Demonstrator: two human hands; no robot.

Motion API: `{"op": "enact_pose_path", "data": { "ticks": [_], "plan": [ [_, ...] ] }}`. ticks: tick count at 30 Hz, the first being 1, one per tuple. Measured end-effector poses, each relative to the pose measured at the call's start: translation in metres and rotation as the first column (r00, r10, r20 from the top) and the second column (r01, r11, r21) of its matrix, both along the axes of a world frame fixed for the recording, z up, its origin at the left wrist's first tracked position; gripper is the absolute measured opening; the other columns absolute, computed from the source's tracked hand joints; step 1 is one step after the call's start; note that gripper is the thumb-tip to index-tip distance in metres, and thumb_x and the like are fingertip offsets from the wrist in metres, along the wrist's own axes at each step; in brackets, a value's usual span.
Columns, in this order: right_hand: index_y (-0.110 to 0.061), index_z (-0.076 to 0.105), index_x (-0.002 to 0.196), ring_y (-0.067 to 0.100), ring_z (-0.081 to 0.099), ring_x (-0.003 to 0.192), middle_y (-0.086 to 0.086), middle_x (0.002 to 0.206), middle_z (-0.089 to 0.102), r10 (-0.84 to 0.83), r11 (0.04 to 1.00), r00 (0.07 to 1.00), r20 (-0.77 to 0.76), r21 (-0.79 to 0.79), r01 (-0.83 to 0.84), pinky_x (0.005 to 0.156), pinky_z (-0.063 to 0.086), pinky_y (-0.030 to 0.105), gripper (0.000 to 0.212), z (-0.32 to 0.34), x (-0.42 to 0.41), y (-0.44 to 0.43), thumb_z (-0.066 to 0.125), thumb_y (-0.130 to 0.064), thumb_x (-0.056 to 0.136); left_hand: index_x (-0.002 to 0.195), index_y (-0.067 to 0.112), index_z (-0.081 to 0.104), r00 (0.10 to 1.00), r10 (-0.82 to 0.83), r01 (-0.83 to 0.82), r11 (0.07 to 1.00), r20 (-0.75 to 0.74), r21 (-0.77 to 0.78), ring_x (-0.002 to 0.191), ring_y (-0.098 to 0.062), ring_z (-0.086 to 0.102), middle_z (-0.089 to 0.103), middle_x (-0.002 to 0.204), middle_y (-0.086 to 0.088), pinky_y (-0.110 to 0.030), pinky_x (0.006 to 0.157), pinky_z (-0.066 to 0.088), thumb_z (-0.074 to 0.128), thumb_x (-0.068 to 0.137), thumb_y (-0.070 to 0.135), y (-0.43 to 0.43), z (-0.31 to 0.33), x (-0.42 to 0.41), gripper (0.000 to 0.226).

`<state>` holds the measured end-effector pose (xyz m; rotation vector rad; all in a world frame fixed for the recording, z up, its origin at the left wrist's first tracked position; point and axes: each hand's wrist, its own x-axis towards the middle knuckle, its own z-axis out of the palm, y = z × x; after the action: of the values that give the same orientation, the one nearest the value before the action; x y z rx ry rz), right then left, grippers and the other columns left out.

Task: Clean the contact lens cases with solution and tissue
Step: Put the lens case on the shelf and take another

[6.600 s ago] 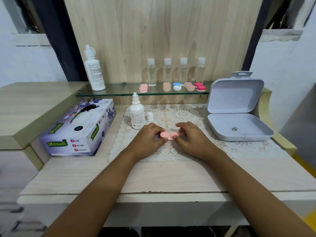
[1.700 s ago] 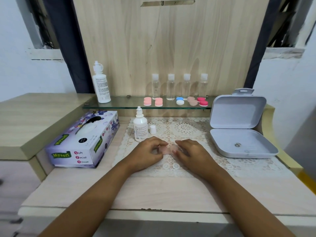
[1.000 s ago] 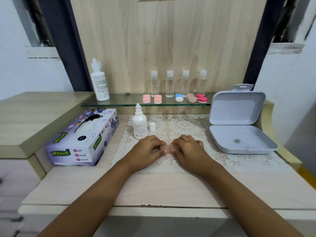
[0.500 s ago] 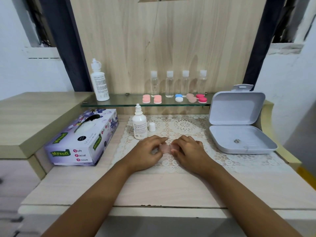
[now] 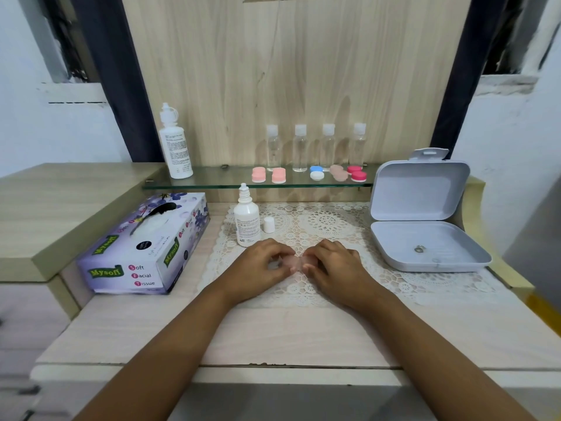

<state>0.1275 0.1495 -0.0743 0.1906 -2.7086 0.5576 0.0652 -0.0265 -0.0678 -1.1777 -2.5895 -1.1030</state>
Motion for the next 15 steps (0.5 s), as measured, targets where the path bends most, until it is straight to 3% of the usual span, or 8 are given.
{"op": "enact_pose_path", "data": {
  "ticks": [4, 7, 15],
  "plan": [
    [-0.026, 0.056, 0.112, 0.012, 0.042, 0.106, -0.008, 0.108, 0.05, -0.007, 1.0, 1.0, 0.0, 0.01, 0.007, 0.08, 0.021, 0.03, 0.023, -0.0002, -0.0005, 0.0003, 0.046, -0.035, 0.093, 0.129, 0.018, 0.054, 0.998, -0.048, 0.047, 0.999, 0.034, 0.012, 0.114, 0.003, 0.048, 0.053, 0.124, 0.012, -0.005, 0.097, 0.033, 0.059, 0.084, 0.02, -0.0003, -0.0003, 0.0025, 0.045],
    [-0.025, 0.056, 0.112, 0.013, 0.042, 0.106, -0.008, 0.108, 0.05, -0.008, 1.0, 1.0, 0.003, 0.003, 0.008, 0.081, 0.022, 0.03, 0.023, -0.0001, -0.0002, 0.0002, 0.047, -0.034, 0.092, 0.128, 0.014, 0.055, 0.991, -0.094, 0.091, 0.995, 0.096, 0.034, 0.11, 0.009, 0.048, 0.056, 0.121, 0.01, -0.002, 0.094, 0.034, 0.056, 0.085, 0.002, -0.0009, 0.0015, 0.0033, 0.044],
    [-0.028, 0.057, 0.109, 0.011, 0.042, 0.105, -0.008, 0.108, 0.051, -0.01, 1.0, 1.0, 0.001, -0.002, 0.01, 0.081, 0.022, 0.03, 0.021, 0.0006, 0.0008, -0.0003, 0.047, -0.036, 0.092, 0.117, 0.017, 0.063, 1.0, 0.02, -0.02, 1.0, -0.006, 0.006, 0.089, 0.007, 0.051, 0.054, 0.1, 0.01, 0.0, 0.078, 0.033, 0.067, 0.084, 0.029, 0.0015, 0.0004, 0.0006, 0.036]
  ]
}}
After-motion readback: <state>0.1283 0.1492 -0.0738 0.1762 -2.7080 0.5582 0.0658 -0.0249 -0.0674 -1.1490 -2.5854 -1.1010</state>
